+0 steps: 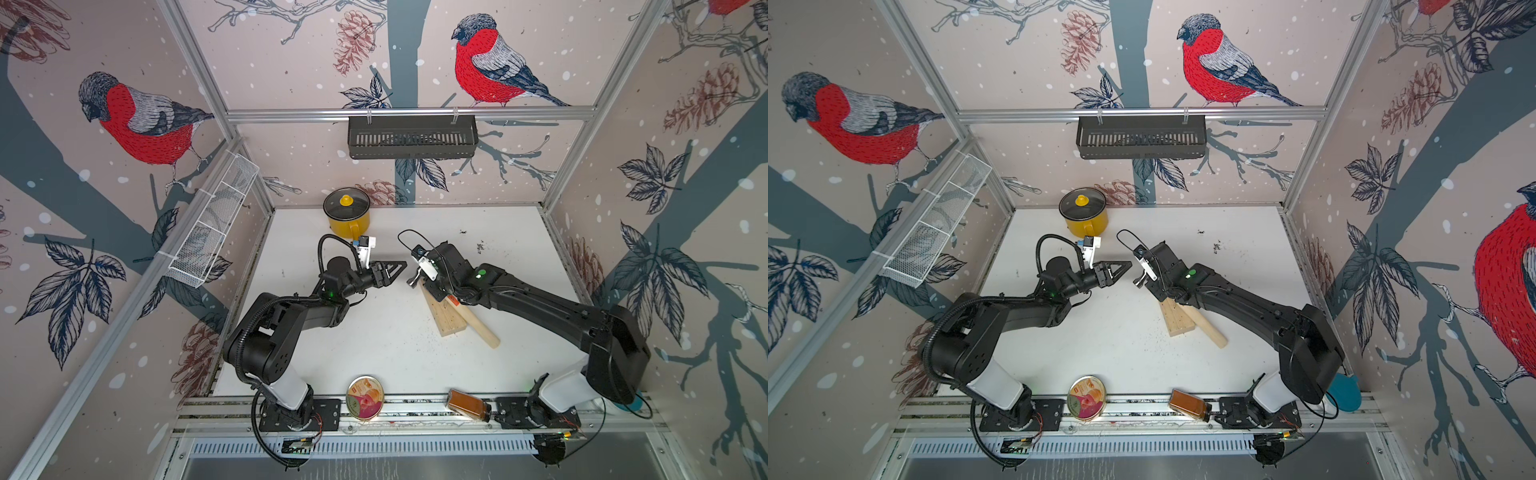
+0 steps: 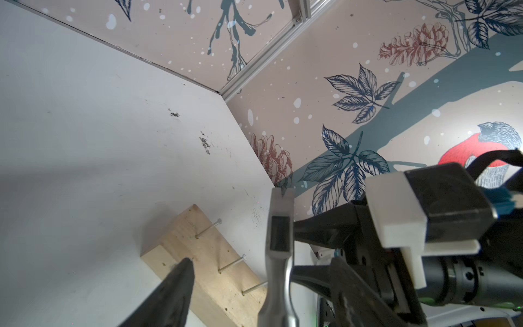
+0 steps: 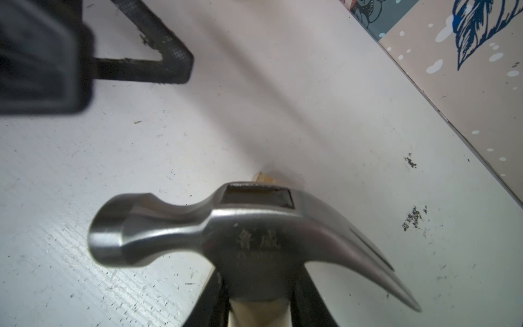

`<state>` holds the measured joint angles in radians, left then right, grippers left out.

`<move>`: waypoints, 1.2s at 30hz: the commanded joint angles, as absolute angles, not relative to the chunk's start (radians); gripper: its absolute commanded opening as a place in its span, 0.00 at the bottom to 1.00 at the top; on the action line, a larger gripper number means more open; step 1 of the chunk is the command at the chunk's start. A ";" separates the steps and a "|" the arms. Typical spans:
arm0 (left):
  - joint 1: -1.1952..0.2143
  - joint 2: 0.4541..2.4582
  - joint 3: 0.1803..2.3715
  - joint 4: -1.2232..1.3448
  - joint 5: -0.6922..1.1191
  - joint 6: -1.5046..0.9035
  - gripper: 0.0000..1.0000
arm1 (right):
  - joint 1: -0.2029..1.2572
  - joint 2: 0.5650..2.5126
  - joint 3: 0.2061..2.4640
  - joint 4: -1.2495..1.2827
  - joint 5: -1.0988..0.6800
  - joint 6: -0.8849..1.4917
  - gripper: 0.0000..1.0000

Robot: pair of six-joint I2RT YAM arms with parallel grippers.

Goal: Use a claw hammer to pull out a nail
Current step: Pick up the hammer at the center of the board.

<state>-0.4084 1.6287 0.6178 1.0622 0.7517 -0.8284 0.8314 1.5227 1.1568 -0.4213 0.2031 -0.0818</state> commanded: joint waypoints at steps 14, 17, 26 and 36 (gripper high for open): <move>-0.498 1.632 0.722 0.829 0.779 -0.633 0.69 | 0.867 1.489 1.141 -0.347 0.192 -0.111 0.01; -0.507 1.630 0.730 0.808 0.779 -0.620 0.68 | 0.873 1.481 1.140 -0.348 0.202 -0.113 0.01; -0.527 1.655 0.757 0.782 0.806 -0.605 0.59 | 0.883 1.458 1.136 -0.346 0.205 -0.123 0.01; -0.556 1.660 0.786 0.714 0.808 -0.556 0.49 | 0.899 1.470 1.146 -0.362 0.245 -0.137 0.01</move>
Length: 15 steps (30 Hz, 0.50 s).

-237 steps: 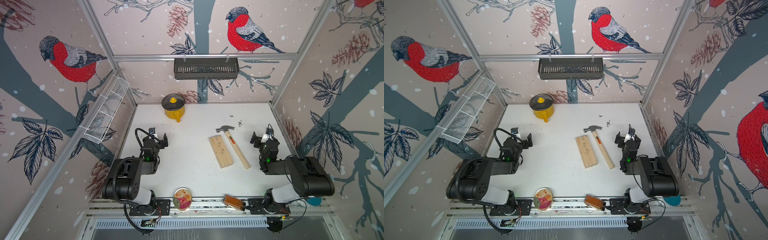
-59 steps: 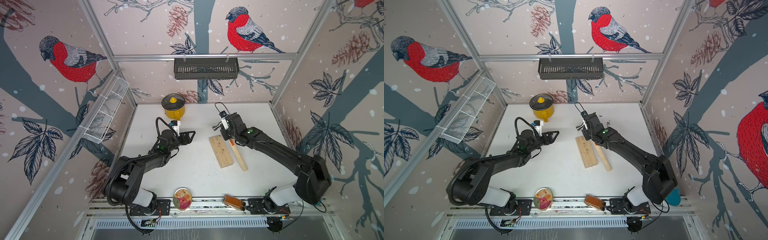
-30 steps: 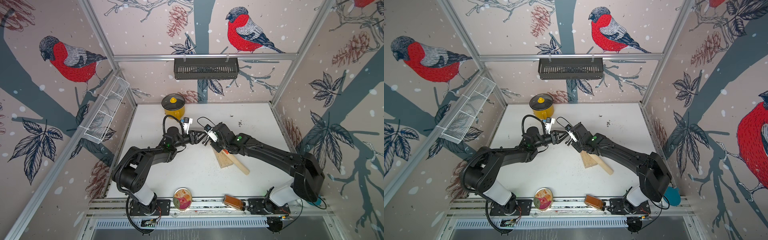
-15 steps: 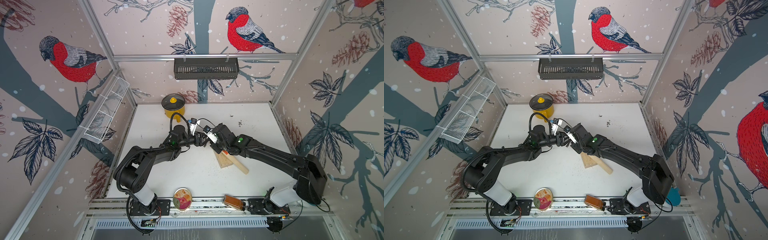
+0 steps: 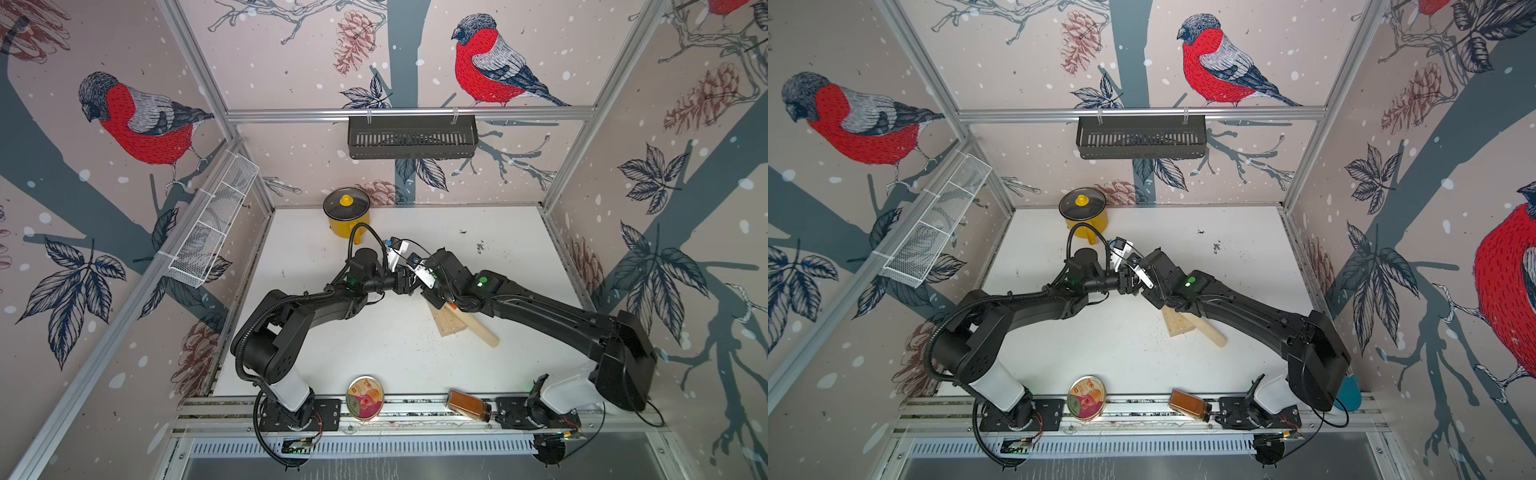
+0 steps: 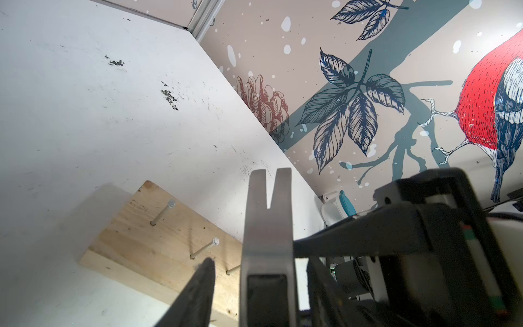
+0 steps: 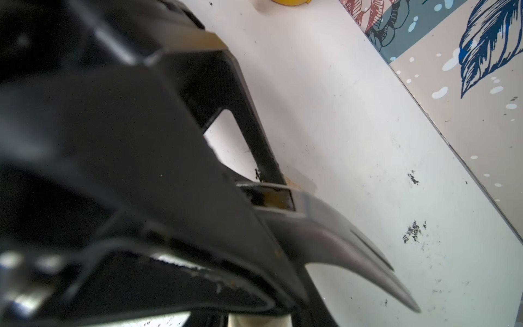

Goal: Use a claw hammer to pull out a nail
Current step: Pick up the hammer at the center of the board.

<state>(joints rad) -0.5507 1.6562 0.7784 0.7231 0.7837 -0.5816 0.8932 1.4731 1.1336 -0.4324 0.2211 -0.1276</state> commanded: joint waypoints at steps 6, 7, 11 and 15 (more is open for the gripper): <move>-0.561 1.672 0.797 0.709 0.827 -0.557 0.36 | 0.905 1.465 1.149 -0.365 0.273 -0.145 0.02; -0.562 1.675 0.799 0.709 0.831 -0.556 0.36 | 0.904 1.464 1.149 -0.365 0.282 -0.146 0.01; -0.564 1.685 0.805 0.709 0.843 -0.557 0.35 | 0.904 1.461 1.154 -0.375 0.300 -0.153 0.02; -0.571 1.711 0.821 0.706 0.871 -0.558 0.35 | 0.909 1.470 1.164 -0.394 0.309 -0.165 0.02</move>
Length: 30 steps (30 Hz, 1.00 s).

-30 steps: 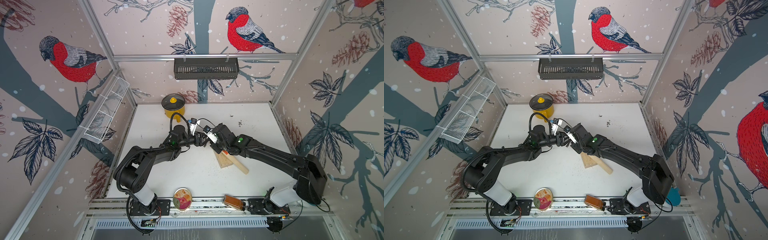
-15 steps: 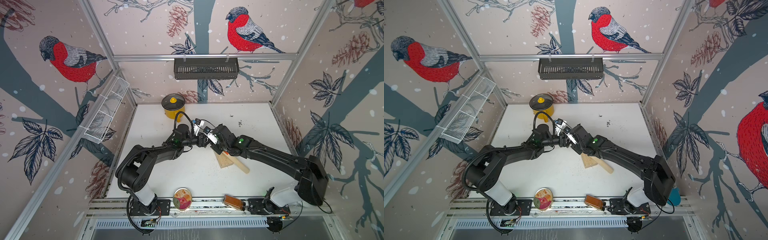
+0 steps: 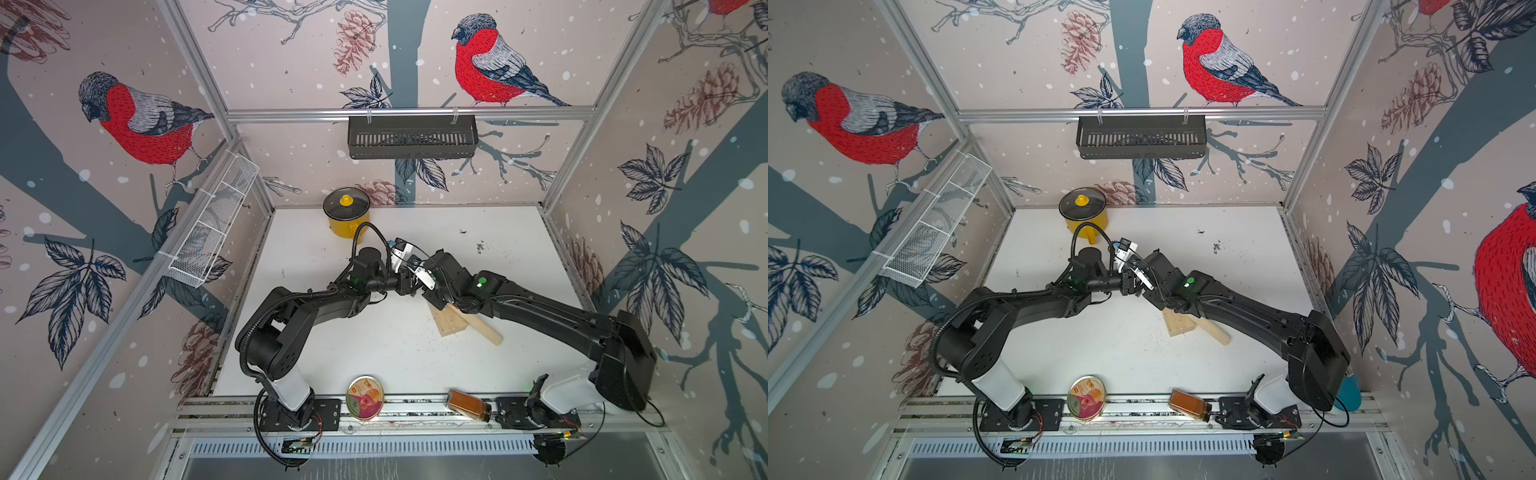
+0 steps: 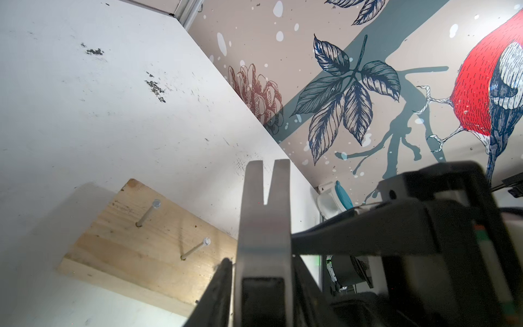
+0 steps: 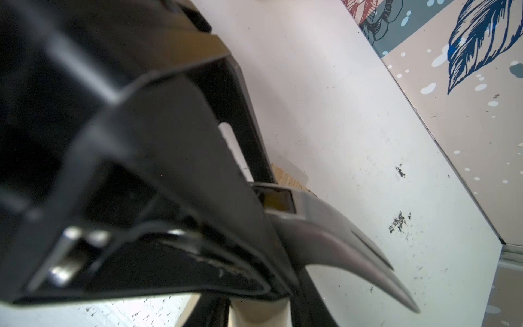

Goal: Use a claw hammer to pull out a nail
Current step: Pick up the hammer at the center of the board.

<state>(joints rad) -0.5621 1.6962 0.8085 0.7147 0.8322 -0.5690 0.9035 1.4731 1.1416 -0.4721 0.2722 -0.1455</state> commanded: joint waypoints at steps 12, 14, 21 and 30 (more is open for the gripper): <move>-0.594 1.740 0.859 0.657 0.904 -0.530 0.31 | 0.921 1.468 1.163 -0.396 0.335 -0.181 0.02; -0.593 1.744 0.857 0.676 0.917 -0.543 0.19 | 0.920 1.463 1.160 -0.394 0.336 -0.180 0.01; -0.588 1.743 0.835 0.778 0.946 -0.615 0.00 | 0.919 1.459 1.154 -0.394 0.349 -0.166 0.02; -0.549 1.727 0.758 1.052 0.976 -0.791 0.00 | 0.921 1.470 1.140 -0.393 0.367 -0.135 0.35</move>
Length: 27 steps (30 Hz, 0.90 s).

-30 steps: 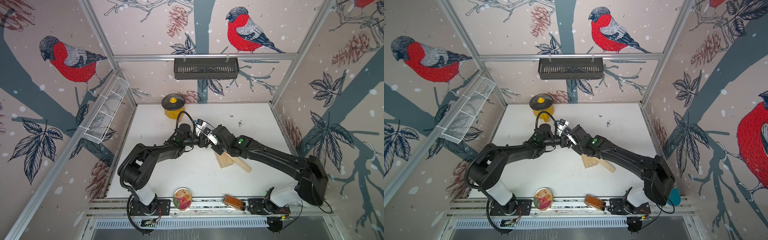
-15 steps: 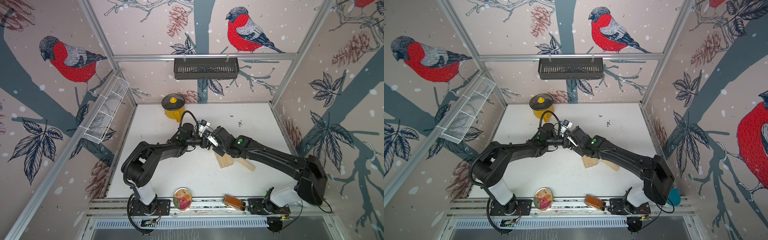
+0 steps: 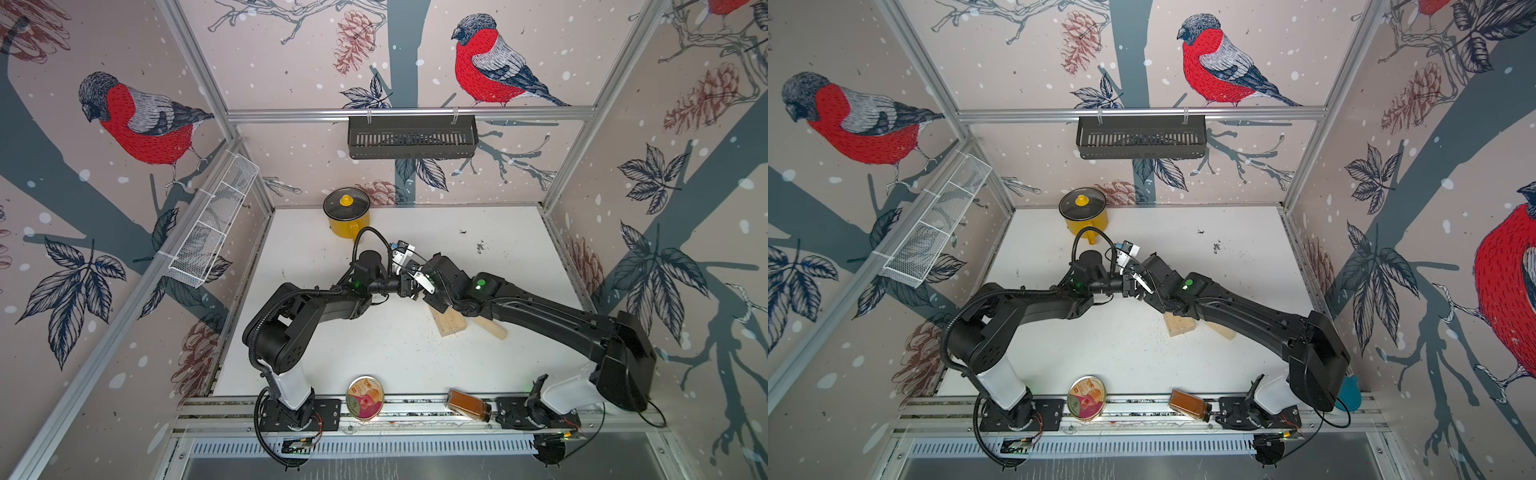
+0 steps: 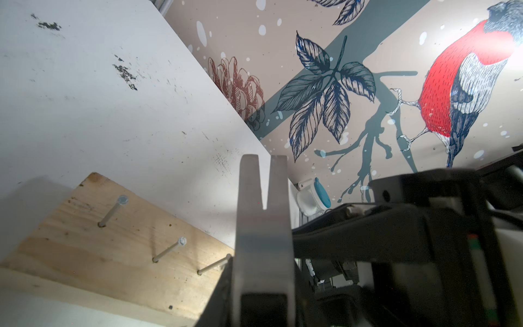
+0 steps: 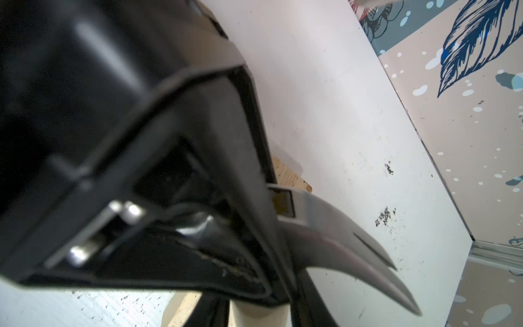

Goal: Use a claw hammer to pull out a nail
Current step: Pick up the hammer at the center of the board.

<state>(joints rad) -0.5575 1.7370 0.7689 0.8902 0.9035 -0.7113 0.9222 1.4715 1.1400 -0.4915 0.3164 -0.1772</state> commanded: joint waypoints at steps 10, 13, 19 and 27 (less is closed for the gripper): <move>-0.519 1.742 0.731 1.205 0.989 -0.894 0.00 | 0.921 1.478 1.146 -0.415 0.405 -0.117 0.65; -0.512 1.755 0.730 1.238 0.987 -0.920 0.00 | 0.920 1.459 1.144 -0.424 0.422 -0.106 0.70; -0.480 1.799 0.715 1.374 0.974 -1.031 0.00 | 0.920 1.383 1.130 -0.437 0.425 -0.069 0.76; -0.439 1.846 0.701 1.520 0.937 -1.161 0.00 | 0.883 1.224 1.096 -0.386 0.417 0.034 0.80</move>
<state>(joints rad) -0.4469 1.8412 0.6998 1.2972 0.9405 -1.0737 0.9028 1.2625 1.1000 -0.4339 0.4030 -0.0402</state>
